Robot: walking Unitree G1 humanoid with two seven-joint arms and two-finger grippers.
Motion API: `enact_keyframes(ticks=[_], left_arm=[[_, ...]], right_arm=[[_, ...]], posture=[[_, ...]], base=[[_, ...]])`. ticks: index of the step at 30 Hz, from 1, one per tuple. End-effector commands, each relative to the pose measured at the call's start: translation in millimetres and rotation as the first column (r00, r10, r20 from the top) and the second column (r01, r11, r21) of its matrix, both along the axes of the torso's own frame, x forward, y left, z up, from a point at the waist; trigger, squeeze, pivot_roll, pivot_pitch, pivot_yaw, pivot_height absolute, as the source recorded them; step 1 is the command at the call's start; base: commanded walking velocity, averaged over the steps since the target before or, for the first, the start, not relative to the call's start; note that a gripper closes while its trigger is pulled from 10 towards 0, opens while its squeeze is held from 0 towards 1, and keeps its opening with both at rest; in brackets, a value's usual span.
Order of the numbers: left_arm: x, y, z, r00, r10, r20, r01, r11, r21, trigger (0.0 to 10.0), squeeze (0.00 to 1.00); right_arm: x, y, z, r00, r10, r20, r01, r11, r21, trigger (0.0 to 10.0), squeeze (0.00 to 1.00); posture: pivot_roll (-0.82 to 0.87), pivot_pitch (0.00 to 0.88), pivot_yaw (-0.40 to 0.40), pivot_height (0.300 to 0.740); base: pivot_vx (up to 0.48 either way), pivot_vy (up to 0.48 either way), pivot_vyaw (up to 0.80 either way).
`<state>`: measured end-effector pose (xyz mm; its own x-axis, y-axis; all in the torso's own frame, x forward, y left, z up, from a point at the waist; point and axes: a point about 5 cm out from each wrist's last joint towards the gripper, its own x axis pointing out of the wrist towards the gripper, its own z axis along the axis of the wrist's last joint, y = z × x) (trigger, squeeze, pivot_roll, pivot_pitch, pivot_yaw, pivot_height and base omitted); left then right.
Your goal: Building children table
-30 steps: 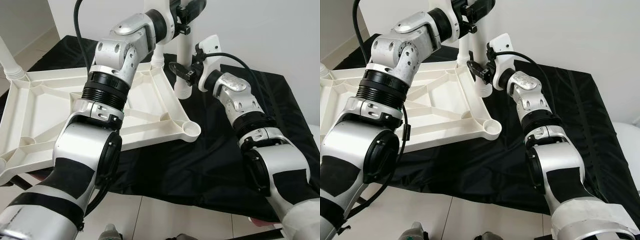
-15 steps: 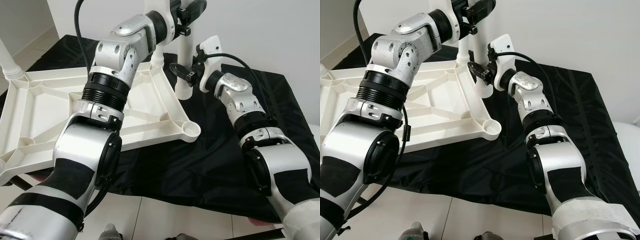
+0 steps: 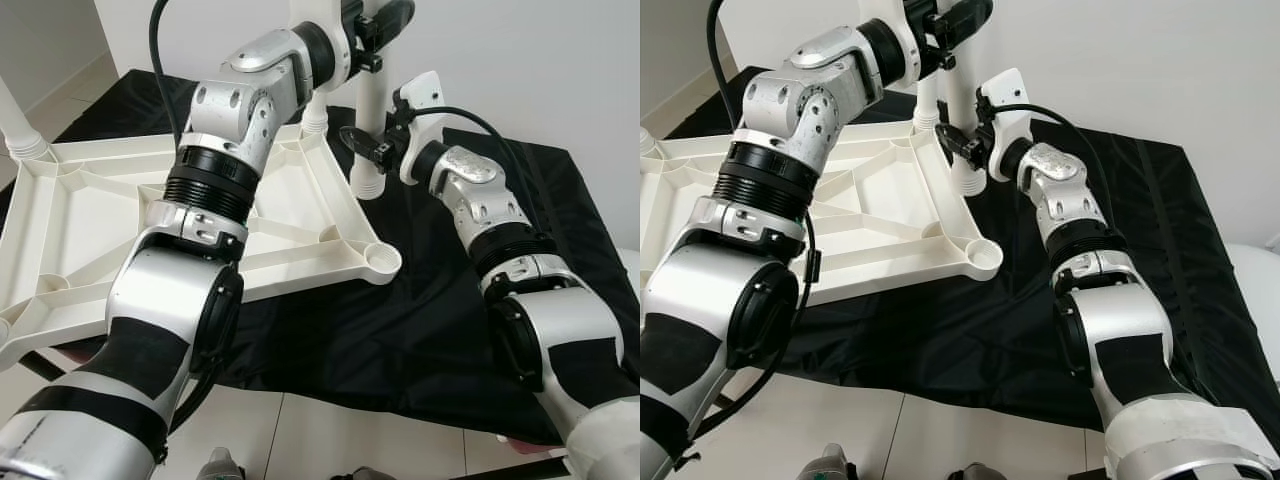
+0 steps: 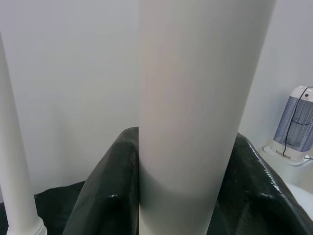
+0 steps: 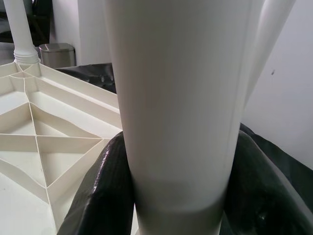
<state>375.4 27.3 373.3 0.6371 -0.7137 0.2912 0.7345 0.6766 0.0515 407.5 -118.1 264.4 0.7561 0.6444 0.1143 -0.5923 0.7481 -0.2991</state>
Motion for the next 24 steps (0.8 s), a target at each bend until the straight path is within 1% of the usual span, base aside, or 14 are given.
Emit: enact_keyframes(ticks=[1, 15, 16, 18, 19, 20, 21, 22, 24], left_arm=[[-8.8, -7.7, 7.7, 0.994, -0.096, 0.042, 0.096, 0.995, 0.010, 10.0, 0.00], [-8.9, -6.5, 8.6, 0.995, -0.092, 0.045, 0.092, 0.996, 0.008, 10.0, 0.00], [-9.0, -6.3, 8.8, 0.995, -0.091, 0.044, 0.091, 0.996, 0.003, 6.1, 0.00], [-9.0, -6.2, 8.9, 0.995, -0.090, 0.044, 0.090, 0.996, 0.000, 6.1, 0.00], [-9.2, -5.9, 9.2, 0.995, -0.091, 0.045, 0.091, 0.996, -0.006, 2.0, 0.00], [-9.2, -5.9, 9.2, 0.995, -0.091, 0.045, 0.091, 0.996, -0.006, 2.0, 0.00], [-9.3, -5.6, 9.6, 0.995, -0.091, 0.046, 0.092, 0.996, -0.010, 0.0, 0.00], [-9.1, -5.5, 9.5, 0.995, -0.090, 0.047, 0.091, 0.996, -0.006, 10.0, 0.00], [-8.7, -5.5, 9.3, 0.995, -0.088, 0.046, 0.088, 0.996, -0.001, 10.0, 0.00]], right_arm=[[1.9, -5.0, 2.1, 1.000, -0.017, -0.013, 0.017, 1.000, 0.001, 10.0, 0.00], [1.9, -4.4, 2.7, 1.000, -0.017, -0.007, 0.017, 1.000, -0.001, 10.0, 0.00], [1.9, -4.4, 2.6, 1.000, -0.017, -0.007, 0.017, 1.000, -0.001, 10.0, 0.00], [1.9, -4.4, 2.5, 1.000, -0.017, -0.006, 0.017, 1.000, -0.001, 10.0, 0.00], [1.8, -4.4, 2.5, 1.000, -0.017, -0.006, 0.017, 1.000, -0.001, 10.0, 0.00], [1.8, -4.4, 2.5, 1.000, -0.017, -0.006, 0.017, 1.000, -0.001, 10.0, 0.00], [1.8, -4.3, 2.3, 1.000, -0.016, -0.007, 0.016, 1.000, -0.002, 10.0, 0.00], [1.8, -4.2, 2.3, 1.000, -0.017, -0.006, 0.017, 1.000, -0.002, 10.0, 0.00], [1.8, -4.1, 2.2, 1.000, -0.017, -0.004, 0.017, 1.000, -0.002, 10.0, 0.00]], posture=[[0.04, 0.000, -0.073, 0.740], [0.04, 0.000, -0.072, 0.740], [0.04, 0.000, -0.072, 0.740], [0.04, 0.000, -0.072, 0.740], [0.04, 0.000, -0.073, 0.740], [0.04, 0.000, -0.073, 0.740], [0.04, 0.000, -0.073, 0.740], [0.04, 0.000, -0.072, 0.740], [0.04, 0.000, -0.072, 0.740]], base=[[0.000, 0.000, 0.00], [0.000, 0.000, 0.00], [0.000, 0.000, 0.00], [0.000, 0.000, 0.00], [0.000, 0.000, 0.00], [0.000, 0.000, 0.00], [0.000, 0.000, 0.00], [0.000, 0.000, 0.00], [0.000, 0.000, 0.00]])
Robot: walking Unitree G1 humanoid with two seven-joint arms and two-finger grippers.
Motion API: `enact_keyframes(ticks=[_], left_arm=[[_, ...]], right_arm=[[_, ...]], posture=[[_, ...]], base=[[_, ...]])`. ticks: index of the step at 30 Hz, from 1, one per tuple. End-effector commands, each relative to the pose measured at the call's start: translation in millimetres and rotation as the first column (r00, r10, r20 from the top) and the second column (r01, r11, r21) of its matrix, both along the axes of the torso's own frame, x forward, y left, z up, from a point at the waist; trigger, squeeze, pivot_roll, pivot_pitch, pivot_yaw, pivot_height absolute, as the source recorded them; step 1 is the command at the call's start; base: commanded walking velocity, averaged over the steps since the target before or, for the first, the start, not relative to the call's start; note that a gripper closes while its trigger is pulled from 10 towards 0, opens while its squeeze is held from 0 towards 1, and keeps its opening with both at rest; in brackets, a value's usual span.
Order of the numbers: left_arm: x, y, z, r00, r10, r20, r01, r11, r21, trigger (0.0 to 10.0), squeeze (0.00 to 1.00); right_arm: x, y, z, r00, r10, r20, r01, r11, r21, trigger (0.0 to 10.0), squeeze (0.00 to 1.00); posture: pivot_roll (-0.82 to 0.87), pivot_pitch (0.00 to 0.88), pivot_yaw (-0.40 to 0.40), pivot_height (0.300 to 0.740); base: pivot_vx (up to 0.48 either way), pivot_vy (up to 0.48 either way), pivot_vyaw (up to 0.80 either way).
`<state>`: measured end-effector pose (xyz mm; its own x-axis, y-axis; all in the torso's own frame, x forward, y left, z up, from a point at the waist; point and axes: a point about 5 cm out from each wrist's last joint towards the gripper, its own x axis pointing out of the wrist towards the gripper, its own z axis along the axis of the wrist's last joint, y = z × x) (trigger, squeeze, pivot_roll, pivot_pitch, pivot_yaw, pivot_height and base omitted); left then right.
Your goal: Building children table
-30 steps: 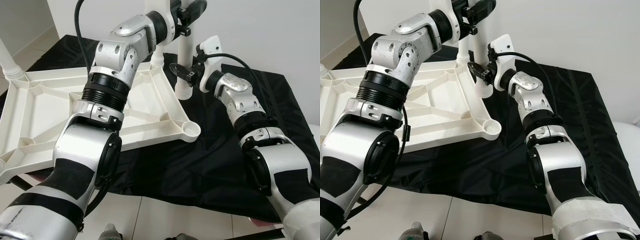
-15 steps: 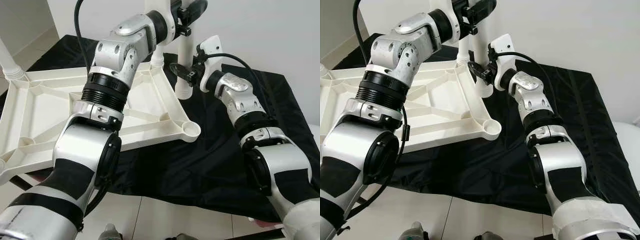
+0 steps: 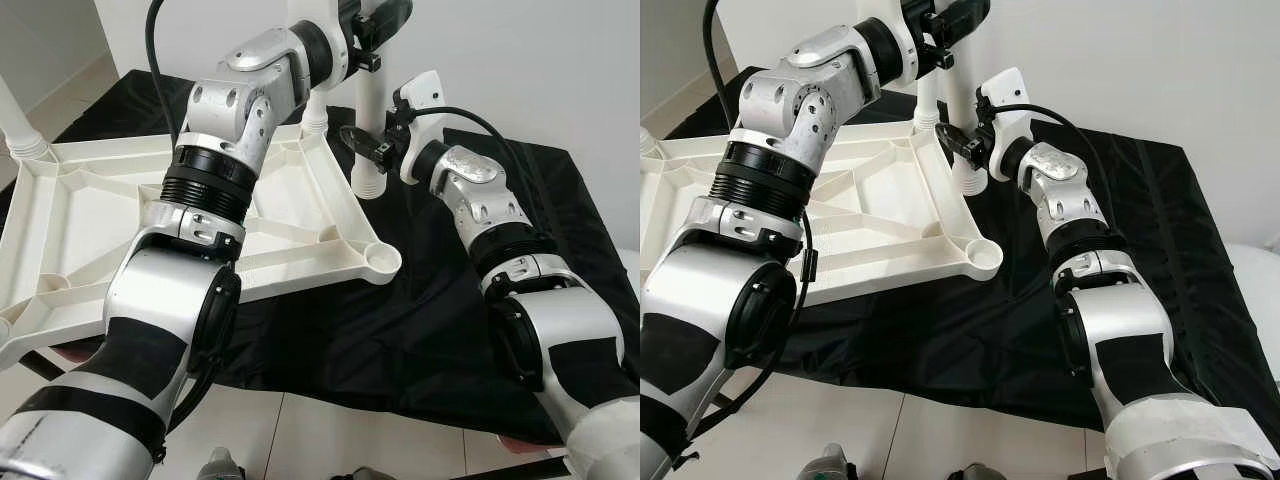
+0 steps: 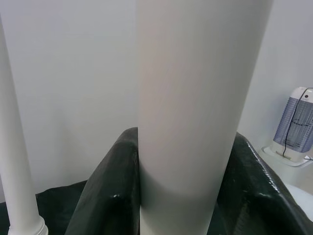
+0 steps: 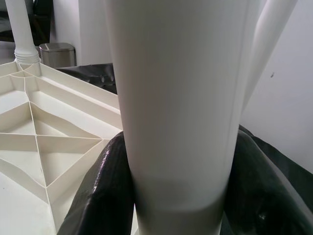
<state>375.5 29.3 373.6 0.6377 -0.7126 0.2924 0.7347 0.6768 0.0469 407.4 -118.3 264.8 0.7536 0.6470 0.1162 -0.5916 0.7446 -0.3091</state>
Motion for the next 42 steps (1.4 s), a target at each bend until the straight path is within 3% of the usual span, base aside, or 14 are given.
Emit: enact_keyframes(ticks=[1, 3, 4, 6, 7, 18, 19, 22, 23, 29, 37, 42], left_arm=[[-8.8, -7.6, 9, 0.995, -0.087, 0.048, 0.086, 0.996, 0.005, 10.0, 0.00], [-8.7, -7.7, 9, 0.995, -0.086, 0.048, 0.086, 0.996, 0.005, 10.0, 0.00], [-8.7, -7.7, 9, 0.995, -0.087, 0.047, 0.087, 0.996, 0.005, 10.0, 0.00], [-8.6, -7.7, 9, 0.995, -0.087, 0.047, 0.087, 0.996, 0.004, 10.0, 0.00], [-8.6, -7.7, 9, 0.995, -0.087, 0.047, 0.086, 0.996, 0.005, 10.0, 0.00], [-6.6, -5.6, 10, 0.997, -0.063, 0.040, 0.063, 0.998, -0.011, 10.0, 0.00], [-5.1, -3.0, 10, 0.998, -0.046, 0.040, 0.046, 0.999, -0.010, 10.0, 0.00], [-4.4, -1.9, 10, 0.998, -0.039, 0.041, 0.040, 0.999, -0.007, 10.0, 0.00], [-2.6, 0.5, 8, 0.999, -0.018, 0.042, 0.018, 1.000, 0.000, 10.0, 0.00], [5.9, 14.3, 1, 0.997, 0.063, 0.037, -0.064, 0.998, 0.019, 10.0, 0.00], [13.7, 30.2, -2, 0.990, 0.141, 0.032, -0.141, 0.990, 0.020, 10.0, 0.00], [18.8, 42.4, -4, 0.981, 0.192, 0.033, -0.193, 0.981, 0.020, 10.0, 0.00]], right_arm=[[2.0, -3.9, 2, 1.000, -0.020, -0.012, 0.020, 1.000, 0.004, 10.0, 0.00], [2.0, -3.8, 2, 1.000, -0.020, -0.011, 0.020, 1.000, 0.004, 10.0, 0.00], [2.1, -3.8, 2, 1.000, -0.020, -0.013, 0.020, 1.000, 0.010, 10.0, 0.43], [2.2, -3.8, 2, 1.000, -0.020, -0.015, 0.020, 1.000, 0.014, 10.0, 0.43], [2.2, -3.7, 2, 1.000, -0.017, -0.016, 0.017, 1.000, 0.021, 10.0, 1.00], [1.4, -1.7, 5, 1.000, -0.019, 0.015, 0.019, 0.999, 0.037, 10.0, 1.00], [1.2, -2.3, 8, 0.998, -0.041, 0.046, 0.039, 0.998, 0.042, 10.0, 0.38], [1.1, -2.7, 9, 0.997, -0.048, 0.056, 0.045, 0.998, 0.045, 10.0, 0.38], [1.0, -3.8, 11, 0.995, -0.064, 0.075, 0.060, 0.996, 0.059, 10.0, 0.00], [1.1, -8.6, 16, 0.989, -0.111, 0.094, 0.097, 0.986, 0.138, 10.0, 0.00], [0.5, -8.8, 8, 0.992, -0.106, 0.075, 0.096, 0.987, 0.130, 10.0, 0.00], [-4.5, -2.5, -3, 0.998, -0.007, 0.055, 0.003, 0.997, 0.072, 10.0, 0.00]], posture=[[0.04, 0.000, -0.072, 0.740], [0.04, 0.000, -0.072, 0.740], [0.04, 0.000, -0.073, 0.740], [0.04, 0.000, -0.073, 0.740], [0.04, 0.000, -0.073, 0.740], [0.05, 0.000, -0.076, 0.740], [0.05, 0.000, -0.075, 0.740], [0.05, 0.000, -0.075, 0.740], [0.05, 0.000, -0.074, 0.740], [0.05, 0.000, -0.072, 0.740], [0.05, 0.000, -0.072, 0.740], [0.05, 0.000, -0.070, 0.740]], base=[[0.000, 0.000, 0.00], [0.000, 0.000, 0.00], [0.000, 0.000, 0.00], [0.000, 0.000, 0.00], [0.000, 0.000, 0.00], [0.000, 0.000, 0.00], [0.000, 0.000, 0.00], [0.000, 0.000, 0.00], [0.000, 0.000, 0.00], [0.000, 0.000, 0.00], [0.000, 0.000, 0.00], [0.000, 0.000, 0.00]])
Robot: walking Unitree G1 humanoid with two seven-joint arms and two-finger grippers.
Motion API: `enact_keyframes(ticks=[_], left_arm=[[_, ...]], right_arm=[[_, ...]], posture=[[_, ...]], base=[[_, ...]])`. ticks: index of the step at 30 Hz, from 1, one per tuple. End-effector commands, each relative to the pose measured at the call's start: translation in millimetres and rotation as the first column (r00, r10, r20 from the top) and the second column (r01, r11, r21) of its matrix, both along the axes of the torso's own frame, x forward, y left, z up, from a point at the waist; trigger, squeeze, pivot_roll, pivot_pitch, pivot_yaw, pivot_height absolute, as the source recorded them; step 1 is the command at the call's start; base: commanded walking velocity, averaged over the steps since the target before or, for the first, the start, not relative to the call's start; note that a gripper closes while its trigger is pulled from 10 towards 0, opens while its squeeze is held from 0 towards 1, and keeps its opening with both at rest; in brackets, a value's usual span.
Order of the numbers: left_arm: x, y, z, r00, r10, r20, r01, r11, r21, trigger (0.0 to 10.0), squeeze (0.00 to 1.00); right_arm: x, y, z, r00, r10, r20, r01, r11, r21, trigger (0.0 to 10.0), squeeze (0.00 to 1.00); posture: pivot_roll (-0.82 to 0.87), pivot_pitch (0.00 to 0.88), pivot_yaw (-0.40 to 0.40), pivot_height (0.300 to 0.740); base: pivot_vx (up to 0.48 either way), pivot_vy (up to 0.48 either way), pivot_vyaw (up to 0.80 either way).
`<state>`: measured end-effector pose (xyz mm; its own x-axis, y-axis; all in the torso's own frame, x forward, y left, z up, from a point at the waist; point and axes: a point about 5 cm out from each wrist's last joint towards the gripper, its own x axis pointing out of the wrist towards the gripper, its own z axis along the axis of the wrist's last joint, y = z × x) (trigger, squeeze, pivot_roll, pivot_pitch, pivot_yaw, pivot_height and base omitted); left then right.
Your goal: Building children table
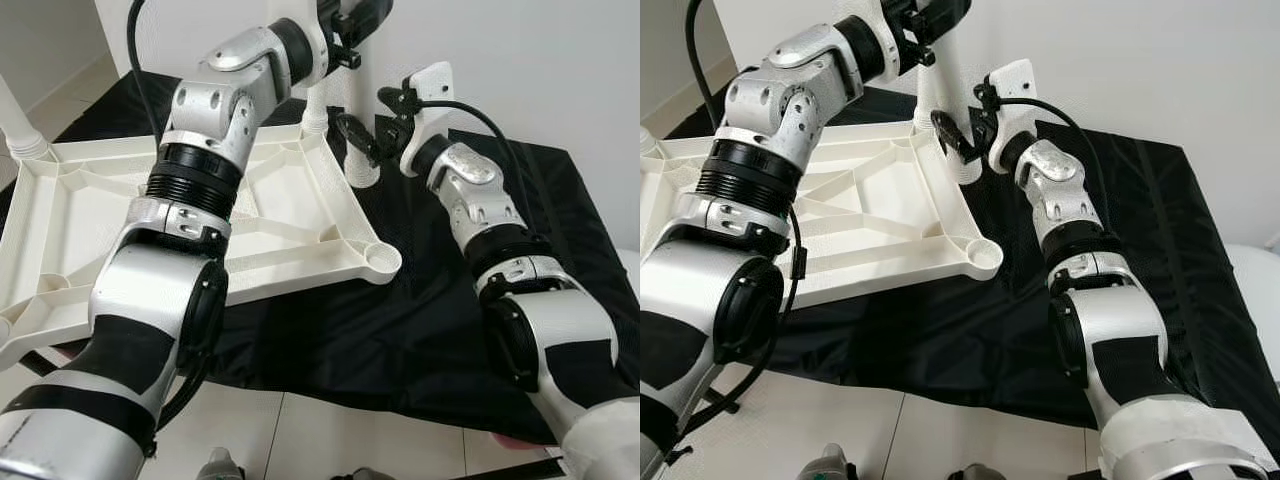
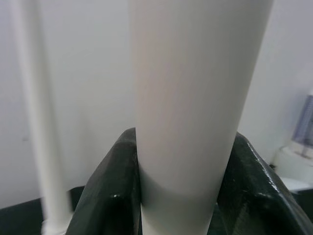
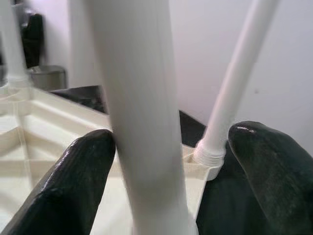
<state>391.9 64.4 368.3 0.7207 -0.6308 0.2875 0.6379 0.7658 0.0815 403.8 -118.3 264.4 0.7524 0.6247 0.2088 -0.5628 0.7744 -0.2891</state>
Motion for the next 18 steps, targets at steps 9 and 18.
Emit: enact_keyframes(ticks=[9, 18], left_arm=[[8.1, 25.1, 0, 0.992, 0.124, 0.005, -0.123, 0.992, -0.014, 10.0, 0.00], [9.0, 38.2, 4, 0.986, 0.168, 0.017, -0.167, 0.985, -0.041, 10.0, 0.00]], right_arm=[[-10.2, -6.2, -18, 0.991, 0.131, -0.040, -0.134, 0.988, -0.080, 10.0, 0.00], [-8.6, -16.2, -18, 0.999, 0.046, -0.026, -0.047, 0.999, -0.026, 10.0, 0.00]], posture=[[0.05, 0.000, -0.067, 0.740], [0.05, 0.000, -0.063, 0.740]], base=[[0.000, 0.000, 0.00], [0.000, 0.000, 0.00]])
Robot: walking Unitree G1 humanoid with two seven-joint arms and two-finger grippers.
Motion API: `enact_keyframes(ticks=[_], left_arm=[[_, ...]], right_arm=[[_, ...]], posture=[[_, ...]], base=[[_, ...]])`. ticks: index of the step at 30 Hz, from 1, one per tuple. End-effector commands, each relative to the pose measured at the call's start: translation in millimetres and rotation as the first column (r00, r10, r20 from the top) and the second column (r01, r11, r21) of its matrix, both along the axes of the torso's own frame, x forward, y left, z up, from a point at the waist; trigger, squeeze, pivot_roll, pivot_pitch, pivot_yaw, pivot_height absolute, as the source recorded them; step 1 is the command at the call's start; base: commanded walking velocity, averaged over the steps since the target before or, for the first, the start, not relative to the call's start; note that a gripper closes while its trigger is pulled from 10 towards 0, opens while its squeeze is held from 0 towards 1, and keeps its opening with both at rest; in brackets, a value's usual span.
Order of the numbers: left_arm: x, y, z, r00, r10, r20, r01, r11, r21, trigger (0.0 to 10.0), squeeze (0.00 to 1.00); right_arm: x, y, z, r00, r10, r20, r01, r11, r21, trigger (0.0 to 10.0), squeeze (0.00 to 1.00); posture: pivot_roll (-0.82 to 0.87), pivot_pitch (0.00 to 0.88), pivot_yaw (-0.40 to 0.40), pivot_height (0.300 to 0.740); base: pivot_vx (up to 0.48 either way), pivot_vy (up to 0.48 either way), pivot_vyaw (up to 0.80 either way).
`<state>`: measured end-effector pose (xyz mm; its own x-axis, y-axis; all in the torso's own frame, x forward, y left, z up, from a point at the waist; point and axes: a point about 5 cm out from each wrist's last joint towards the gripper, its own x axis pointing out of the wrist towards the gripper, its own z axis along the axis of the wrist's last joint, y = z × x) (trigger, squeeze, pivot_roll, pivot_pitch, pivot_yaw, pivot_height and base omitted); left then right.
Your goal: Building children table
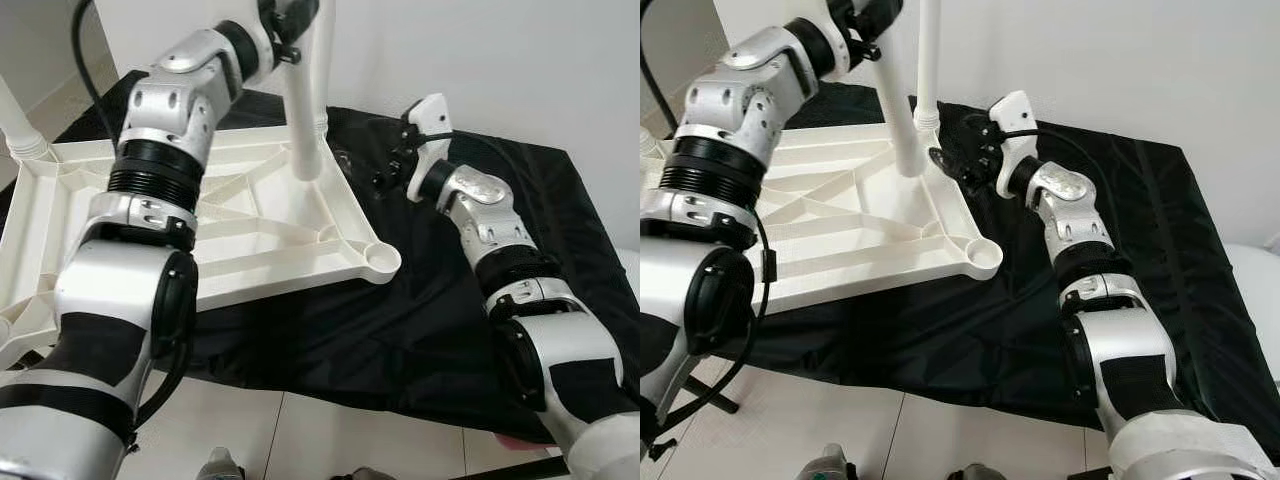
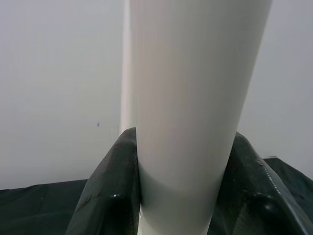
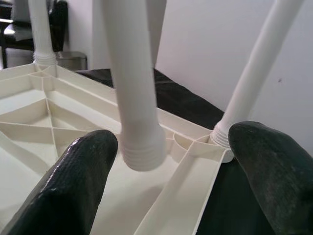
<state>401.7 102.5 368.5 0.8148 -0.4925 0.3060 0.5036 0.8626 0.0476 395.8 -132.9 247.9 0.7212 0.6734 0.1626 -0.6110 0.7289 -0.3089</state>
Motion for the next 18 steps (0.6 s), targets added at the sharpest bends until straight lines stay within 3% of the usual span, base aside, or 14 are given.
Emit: enact_keyframes(ticks=[1, 11, 18], left_arm=[[-1.1, 1.3, 5, 1.000, 0.007, 0.028, -0.007, 1.000, -0.003, 10.0, 0.00], [-6.6, 2.7, 9, 0.999, -0.023, 0.044, 0.024, 1.000, -0.017, 10.0, 0.00], [-21.9, -16.6, 0, 0.980, -0.201, 0.011, 0.200, 0.979, 0.030, 10.0, 0.00]], right_arm=[[-0.7, -2.0, -2, 1.000, -0.015, -0.003, 0.015, 1.000, 0.027, 10.0, 0.00], [-1.0, -5.6, -2, 0.999, -0.036, 0.005, 0.036, 0.998, 0.060, 10.0, 0.00], [-4.0, -12.5, 0, 0.997, 0.076, -0.028, -0.075, 0.996, 0.049, 10.0, 0.00]], posture=[[0.05, 0.000, -0.063, 0.740], [0.06, 0.000, -0.068, 0.740], [0.06, 0.000, -0.082, 0.740]], base=[[0.000, 0.000, 0.00], [0.000, 0.000, 0.00], [0.000, 0.000, 0.00]])
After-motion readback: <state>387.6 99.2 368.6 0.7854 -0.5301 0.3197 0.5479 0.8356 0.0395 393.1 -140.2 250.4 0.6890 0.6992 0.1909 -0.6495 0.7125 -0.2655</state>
